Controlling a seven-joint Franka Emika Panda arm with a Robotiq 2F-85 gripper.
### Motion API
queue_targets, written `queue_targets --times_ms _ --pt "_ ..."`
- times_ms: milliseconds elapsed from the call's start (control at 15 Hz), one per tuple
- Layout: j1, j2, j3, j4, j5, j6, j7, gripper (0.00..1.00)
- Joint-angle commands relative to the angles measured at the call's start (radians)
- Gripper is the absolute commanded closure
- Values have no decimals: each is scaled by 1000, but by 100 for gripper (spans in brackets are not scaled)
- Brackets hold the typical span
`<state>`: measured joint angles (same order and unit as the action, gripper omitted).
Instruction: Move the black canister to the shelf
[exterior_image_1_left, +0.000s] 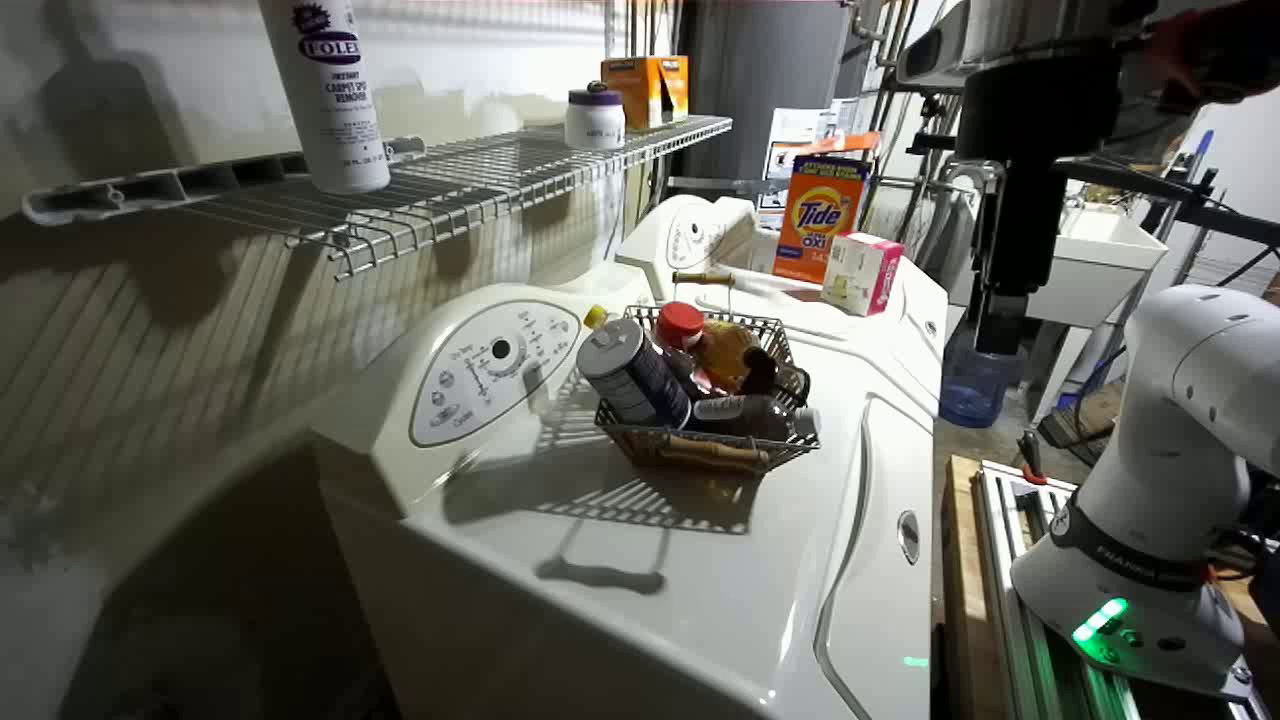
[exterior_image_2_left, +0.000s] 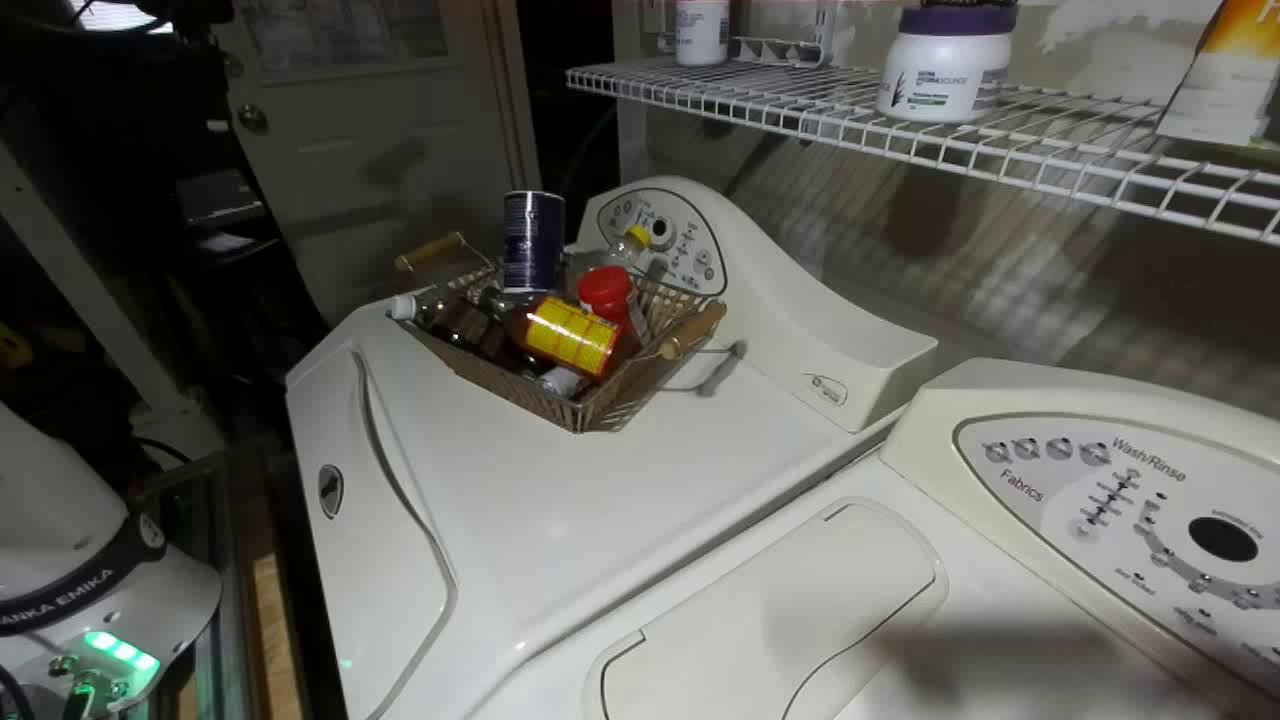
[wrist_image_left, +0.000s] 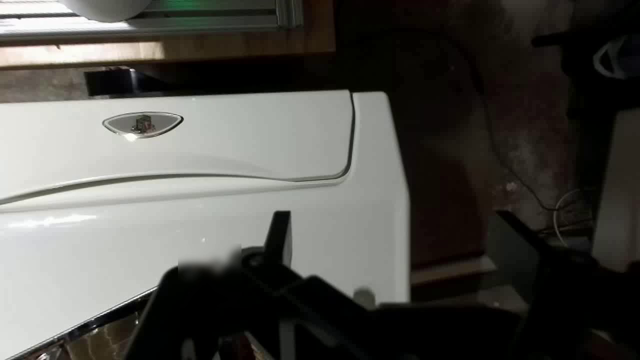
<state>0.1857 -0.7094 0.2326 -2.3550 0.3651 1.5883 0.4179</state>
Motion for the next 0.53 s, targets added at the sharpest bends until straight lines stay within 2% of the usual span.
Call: queue_targets --times_ms 0,333,467 --pt "-25 -3 17 3 10 -8 -12 0" --pt "-25 -3 17 3 10 -8 -12 0" --pt "-51 33 -7 19 10 -19 -7 0"
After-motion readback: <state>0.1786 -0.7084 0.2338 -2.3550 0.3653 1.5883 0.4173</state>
